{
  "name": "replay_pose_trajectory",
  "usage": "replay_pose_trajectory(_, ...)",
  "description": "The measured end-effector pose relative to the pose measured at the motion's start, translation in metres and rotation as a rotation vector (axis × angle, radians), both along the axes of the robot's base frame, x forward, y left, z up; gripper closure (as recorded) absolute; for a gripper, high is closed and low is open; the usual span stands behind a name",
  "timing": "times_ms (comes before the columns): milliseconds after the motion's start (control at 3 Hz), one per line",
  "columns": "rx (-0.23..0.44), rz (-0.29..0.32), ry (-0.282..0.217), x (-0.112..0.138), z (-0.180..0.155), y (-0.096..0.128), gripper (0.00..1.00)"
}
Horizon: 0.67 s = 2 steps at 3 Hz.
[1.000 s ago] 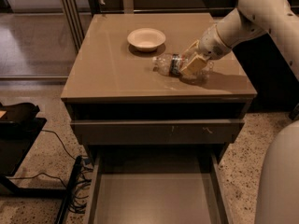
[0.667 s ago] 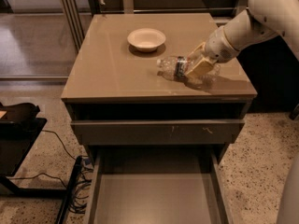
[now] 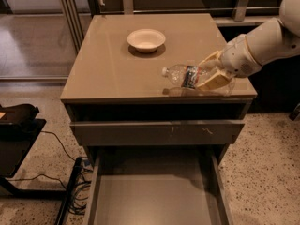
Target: Place water bottle into middle drawer
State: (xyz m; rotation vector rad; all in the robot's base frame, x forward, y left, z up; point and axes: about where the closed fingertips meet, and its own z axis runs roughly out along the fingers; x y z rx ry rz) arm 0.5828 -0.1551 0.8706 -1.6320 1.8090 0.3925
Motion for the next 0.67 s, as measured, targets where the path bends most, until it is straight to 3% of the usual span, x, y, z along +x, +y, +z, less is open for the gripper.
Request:
replay_pose_trajectory(333, 0.016, 0.000, -0.054, -0.054, 0.004, -0.001, 1.00)
replay_pose_trajectory(667, 0.057, -0.038, -0.084, -0.098, -0.017, 0.006, 1.00)
